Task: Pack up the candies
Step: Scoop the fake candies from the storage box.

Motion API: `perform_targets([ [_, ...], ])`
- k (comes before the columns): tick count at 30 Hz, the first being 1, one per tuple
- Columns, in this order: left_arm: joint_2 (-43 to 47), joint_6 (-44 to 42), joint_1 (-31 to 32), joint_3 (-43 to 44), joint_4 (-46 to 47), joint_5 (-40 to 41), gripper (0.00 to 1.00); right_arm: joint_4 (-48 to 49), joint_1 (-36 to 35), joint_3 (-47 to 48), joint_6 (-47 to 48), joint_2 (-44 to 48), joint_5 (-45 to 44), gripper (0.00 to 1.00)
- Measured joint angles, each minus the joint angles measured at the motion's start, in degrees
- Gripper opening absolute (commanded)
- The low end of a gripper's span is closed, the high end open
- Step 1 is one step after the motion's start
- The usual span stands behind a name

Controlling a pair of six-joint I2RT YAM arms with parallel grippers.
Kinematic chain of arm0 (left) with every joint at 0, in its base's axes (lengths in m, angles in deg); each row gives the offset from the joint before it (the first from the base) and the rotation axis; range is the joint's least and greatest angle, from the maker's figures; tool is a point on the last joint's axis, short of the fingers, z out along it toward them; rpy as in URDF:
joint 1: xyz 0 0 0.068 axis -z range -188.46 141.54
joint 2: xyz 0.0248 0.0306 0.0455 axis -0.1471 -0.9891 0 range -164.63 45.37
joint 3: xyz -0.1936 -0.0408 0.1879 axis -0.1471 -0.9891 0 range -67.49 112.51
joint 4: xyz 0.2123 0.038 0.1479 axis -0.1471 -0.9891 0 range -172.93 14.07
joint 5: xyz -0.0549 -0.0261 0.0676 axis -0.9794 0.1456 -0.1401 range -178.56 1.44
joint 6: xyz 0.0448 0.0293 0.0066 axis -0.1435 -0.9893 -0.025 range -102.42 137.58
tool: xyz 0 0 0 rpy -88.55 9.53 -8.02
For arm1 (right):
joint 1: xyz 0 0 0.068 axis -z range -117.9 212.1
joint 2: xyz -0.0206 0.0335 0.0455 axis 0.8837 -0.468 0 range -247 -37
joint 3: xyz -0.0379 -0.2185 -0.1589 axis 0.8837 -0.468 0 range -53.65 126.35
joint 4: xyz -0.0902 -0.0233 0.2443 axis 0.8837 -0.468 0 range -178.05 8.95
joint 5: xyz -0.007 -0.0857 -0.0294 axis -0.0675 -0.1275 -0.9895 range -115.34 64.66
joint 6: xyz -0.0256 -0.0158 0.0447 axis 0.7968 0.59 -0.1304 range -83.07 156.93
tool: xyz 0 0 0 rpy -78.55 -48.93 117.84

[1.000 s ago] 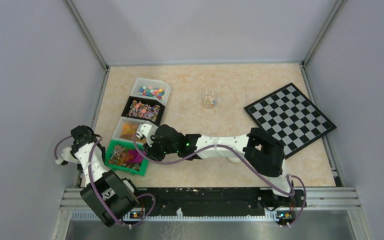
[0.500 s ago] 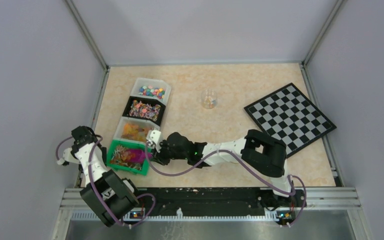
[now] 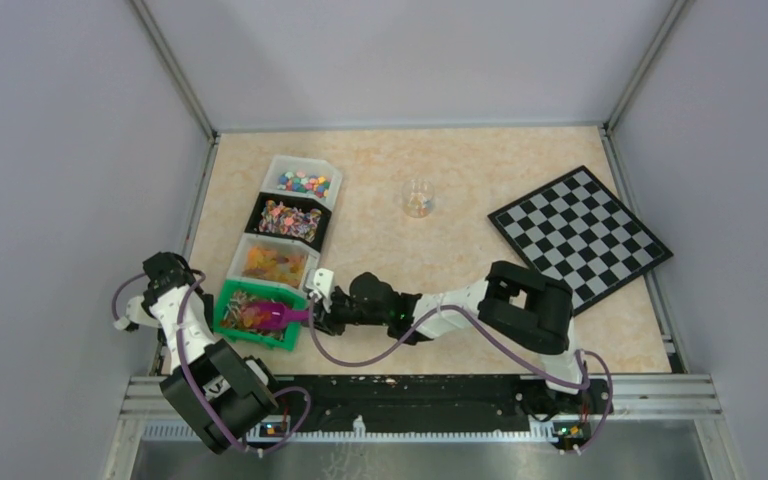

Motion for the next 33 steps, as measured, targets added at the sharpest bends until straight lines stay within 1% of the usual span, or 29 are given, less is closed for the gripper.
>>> perform_targets([
  [4, 0.02, 0.0, 0.04, 0.02, -0.04, 0.02, 0.56, 4.42, 0.28, -2.6, 0.0, 0.0, 1.75, 0.0],
  [10, 1.14, 0.02, 0.11, 0.37, -0.68, -0.04, 0.58, 8.07, 0.63, -4.26, -0.28, 0.0, 3.28, 0.0],
  [16, 1.25, -0.5, 0.11, 2.25, -1.73, -0.85, 0.67, 13.99, 2.03, -7.85, -2.69, 0.0, 3.98, 0.0],
  [26, 1.92, -2.21, 0.11, 6.56, -3.69, -1.09, 0.88, 20.39, 3.3, -11.43, -5.05, 0.15, 4.98, 0.0],
  [33, 5.16, -2.99, 0.11, 7.17, -4.5, -1.03, 0.88, 23.78, 4.37, -14.88, -6.08, 1.42, 6.08, 0.0],
])
